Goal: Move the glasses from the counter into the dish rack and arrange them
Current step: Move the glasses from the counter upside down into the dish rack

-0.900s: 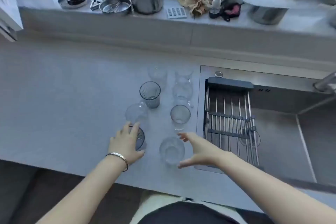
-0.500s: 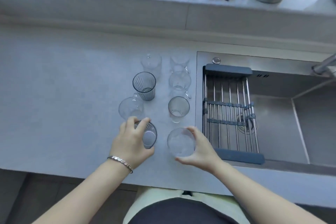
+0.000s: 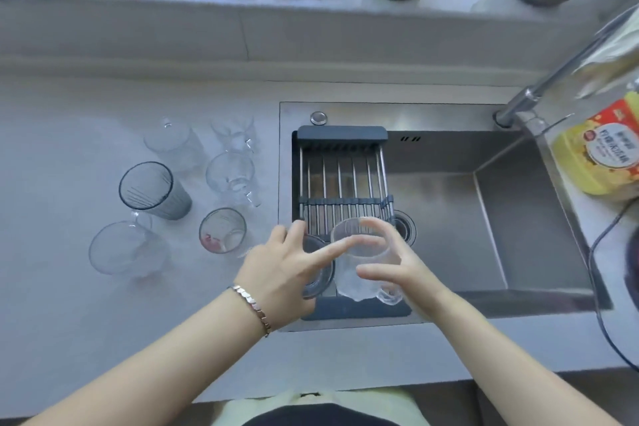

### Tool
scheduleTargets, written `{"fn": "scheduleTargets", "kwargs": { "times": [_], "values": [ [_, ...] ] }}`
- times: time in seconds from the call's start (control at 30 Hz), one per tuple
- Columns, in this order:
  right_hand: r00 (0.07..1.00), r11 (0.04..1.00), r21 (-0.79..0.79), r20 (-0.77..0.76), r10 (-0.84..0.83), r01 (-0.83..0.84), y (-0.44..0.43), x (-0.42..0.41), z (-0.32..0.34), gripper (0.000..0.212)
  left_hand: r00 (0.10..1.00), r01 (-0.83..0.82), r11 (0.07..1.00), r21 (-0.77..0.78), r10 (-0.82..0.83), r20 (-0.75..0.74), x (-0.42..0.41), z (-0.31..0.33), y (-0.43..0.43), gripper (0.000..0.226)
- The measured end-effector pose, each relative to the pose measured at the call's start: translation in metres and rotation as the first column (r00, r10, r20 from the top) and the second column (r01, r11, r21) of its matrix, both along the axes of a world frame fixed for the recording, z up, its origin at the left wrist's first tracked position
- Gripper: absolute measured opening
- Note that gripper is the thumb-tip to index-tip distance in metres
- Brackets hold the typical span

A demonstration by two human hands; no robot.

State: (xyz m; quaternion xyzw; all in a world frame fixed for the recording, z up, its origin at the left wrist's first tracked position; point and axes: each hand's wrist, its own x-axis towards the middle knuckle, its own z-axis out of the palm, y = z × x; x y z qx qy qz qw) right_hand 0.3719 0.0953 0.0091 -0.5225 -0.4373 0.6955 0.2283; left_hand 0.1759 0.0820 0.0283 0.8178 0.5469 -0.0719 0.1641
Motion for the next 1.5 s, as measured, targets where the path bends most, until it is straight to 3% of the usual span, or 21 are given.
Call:
{"fn": "scheduleTargets", "kwargs": {
  "times": [0.1,0.2,0.27,0.5,0.63,0.73,0.8,0.87,0.93,1.0,1.1,1.27,1.4,1.5],
  "values": [
    [0.995,0.987,-0.149,-0.09,0.052,-0.065,0.014,0.025,-0.005,0.078,0.999,-0.039,0.992,-0.124,0.041,0.014,0.018,-0.007,0.013,0.078],
    [0.903,0.924,-0.371,-0.421,-0.079,-0.092,0.024,0.048,-0.013,0.075,0.997,-0.075,0.989,-0.131,0.078,0.019,0.026,-0.011,0.021,0.071],
    [0.841,0.917,-0.37,-0.534,-0.08,-0.147,0.028,0.059,-0.022,0.071,0.997,-0.078,0.991,-0.11,0.08,0.015,0.027,-0.013,0.028,0.074],
    [0.886,0.957,-0.285,-0.456,-0.083,-0.057,0.039,0.056,-0.046,0.061,0.989,-0.119,0.988,-0.099,0.127,0.081,0.03,-0.022,0.057,0.067],
    [0.888,0.958,-0.288,-0.441,-0.134,0.001,0.053,0.052,-0.049,0.07,0.986,-0.131,0.982,-0.139,0.143,0.082,0.032,-0.029,0.071,0.066],
    [0.932,0.942,-0.313,-0.292,-0.215,0.12,0.075,0.053,-0.044,0.073,0.985,-0.141,0.975,-0.171,0.155,0.074,0.03,-0.037,0.079,0.072],
    [0.985,0.977,-0.133,0.058,-0.163,0.169,0.097,0.052,-0.037,0.054,0.98,-0.167,0.966,-0.195,0.184,0.072,0.027,-0.042,0.083,0.078],
    [0.895,0.989,0.115,0.426,-0.131,0.09,0.122,0.049,-0.033,0.041,0.978,-0.188,0.962,-0.196,0.202,0.054,0.024,-0.046,0.086,0.079],
    [0.789,0.972,0.231,0.606,-0.1,-0.054,0.145,0.039,-0.034,0.043,0.972,-0.214,0.96,-0.181,0.227,0.054,0.021,-0.048,0.088,0.074],
    [0.695,0.953,0.24,0.718,-0.046,-0.185,0.163,0.023,-0.042,0.047,0.96,-0.252,0.951,-0.18,0.269,0.076,0.017,-0.048,0.089,0.07],
    [0.538,0.933,0.192,0.843,0.003,-0.305,0.186,0.002,-0.068,0.051,0.95,-0.277,0.942,-0.19,0.298,0.094,0.011,-0.048,0.093,0.069],
    [0.344,0.939,0.129,0.939,-0.012,-0.319,0.199,-0.018,-0.098,0.051,0.94,-0.296,0.936,-0.191,0.322,0.118,0.007,-0.046,0.097,0.067],
    [0.312,0.925,0.239,0.939,-0.142,-0.296,0.195,-0.017,-0.105,0.05,0.927,-0.319,0.934,-0.162,0.343,0.154,0.007,-0.047,0.097,0.067],
    [0.355,0.913,0.273,0.922,-0.158,-0.302,0.189,-0.013,-0.108,0.052,0.912,-0.341,0.93,-0.135,0.362,0.194,0.007,-0.048,0.096,0.069]
  ]
}}
